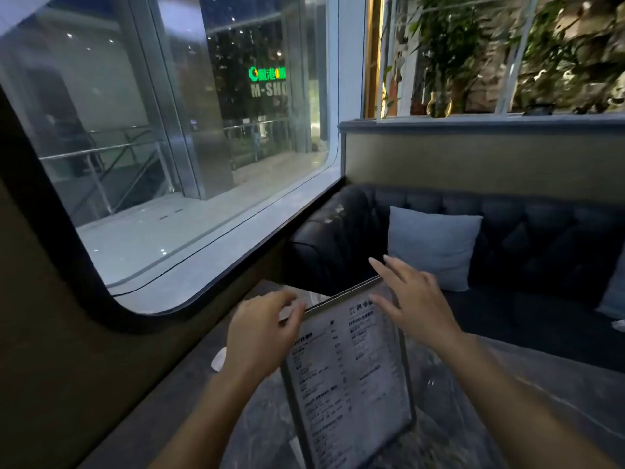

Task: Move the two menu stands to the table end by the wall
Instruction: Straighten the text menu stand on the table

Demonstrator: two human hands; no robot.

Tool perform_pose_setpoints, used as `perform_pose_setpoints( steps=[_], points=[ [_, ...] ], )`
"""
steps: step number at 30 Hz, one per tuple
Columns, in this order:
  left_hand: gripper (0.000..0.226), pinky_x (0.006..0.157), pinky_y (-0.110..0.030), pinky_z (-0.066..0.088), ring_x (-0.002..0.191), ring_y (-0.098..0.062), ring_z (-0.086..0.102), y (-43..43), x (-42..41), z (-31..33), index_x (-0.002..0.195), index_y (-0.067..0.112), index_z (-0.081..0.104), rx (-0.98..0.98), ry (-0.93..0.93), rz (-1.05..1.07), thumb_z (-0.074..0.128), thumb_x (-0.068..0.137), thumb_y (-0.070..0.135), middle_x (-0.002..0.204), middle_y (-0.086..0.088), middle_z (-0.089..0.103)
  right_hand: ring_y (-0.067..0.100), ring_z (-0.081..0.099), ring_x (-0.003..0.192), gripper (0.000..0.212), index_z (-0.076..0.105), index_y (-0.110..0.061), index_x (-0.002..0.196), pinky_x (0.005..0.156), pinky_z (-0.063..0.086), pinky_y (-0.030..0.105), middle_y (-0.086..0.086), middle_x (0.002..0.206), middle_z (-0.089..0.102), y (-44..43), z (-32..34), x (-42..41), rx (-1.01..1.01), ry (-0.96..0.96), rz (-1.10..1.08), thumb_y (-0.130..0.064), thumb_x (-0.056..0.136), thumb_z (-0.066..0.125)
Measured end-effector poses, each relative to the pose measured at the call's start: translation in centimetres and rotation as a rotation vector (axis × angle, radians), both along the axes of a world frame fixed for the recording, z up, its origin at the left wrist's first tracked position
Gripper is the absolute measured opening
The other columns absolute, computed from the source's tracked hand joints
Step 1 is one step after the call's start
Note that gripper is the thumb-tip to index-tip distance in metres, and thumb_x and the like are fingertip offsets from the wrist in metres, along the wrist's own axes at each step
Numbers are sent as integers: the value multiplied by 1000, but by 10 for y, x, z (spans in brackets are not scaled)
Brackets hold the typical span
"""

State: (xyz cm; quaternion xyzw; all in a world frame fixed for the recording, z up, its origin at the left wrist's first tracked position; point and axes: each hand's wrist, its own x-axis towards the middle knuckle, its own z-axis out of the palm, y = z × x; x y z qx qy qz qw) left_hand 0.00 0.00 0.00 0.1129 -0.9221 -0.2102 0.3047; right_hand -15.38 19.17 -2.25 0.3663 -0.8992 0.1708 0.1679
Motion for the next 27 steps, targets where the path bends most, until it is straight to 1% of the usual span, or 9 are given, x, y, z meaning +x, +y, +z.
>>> perform_pose_setpoints(
  steps=[3,7,10,13,17,19,21,24,27],
  points=[
    [17,70,-39,55,79,-12,65,-3,0,-7,96,22,69,25,-27,-123,56,87,30,90,4,74,13,23,138,47,29,-28,139,105,23,35,0,148,34,-2,-4,-4,-2,-20,20,-38,94,37],
    [17,71,-39,55,80,-11,65,-7,1,-9,97,24,70,69,-37,-133,58,87,30,90,5,74,13,32,134,39,43,-26,132,100,25,34,-1,141,45,-4,-6,-5,-72,-28,18,-34,95,37],
    [16,68,-37,55,77,-9,64,-9,3,-7,94,24,71,78,-44,-124,59,85,30,86,6,73,13,40,128,36,50,-25,127,97,27,33,0,136,51,-4,-4,-4,-111,-21,19,-34,93,42],
    [14,64,-35,52,75,-10,61,-13,6,-5,90,25,72,71,-55,-97,62,84,31,81,6,70,16,48,120,32,56,-23,121,92,31,35,1,130,57,-5,-2,-3,-153,-32,13,-32,92,45],
    [17,63,-28,43,76,-9,56,-16,9,-2,95,25,71,53,-113,-61,60,84,34,85,6,67,20,54,111,28,62,-19,113,87,36,38,1,120,62,-9,2,-2,-182,-52,-3,-31,91,48],
    [20,66,-28,42,82,-11,56,-15,9,0,99,25,70,22,-145,-47,59,85,34,90,5,67,21,55,107,28,64,-19,111,87,37,39,1,117,63,-10,4,-2,-195,-61,-8,-32,91,49],
    [20,68,-30,42,87,-16,58,-13,8,2,98,23,70,-17,-164,-35,58,85,33,92,3,67,21,55,103,28,65,-19,108,87,39,38,1,114,65,-10,6,-1,-212,-87,-13,-33,90,50],
    [17,68,-32,42,87,-21,58,-11,4,4,93,23,71,-58,-171,-8,58,85,32,91,0,66,21,55,95,28,68,-20,103,79,40,34,1,106,66,-8,8,-1,-239,-110,-34,-37,88,51],
    [17,70,-36,45,85,-25,59,-12,-4,2,92,20,72,-73,-144,-6,59,85,29,88,-2,66,20,53,94,28,68,-22,102,74,37,31,1,103,66,0,9,0,-246,-114,-75,-39,87,51]
  ],
)
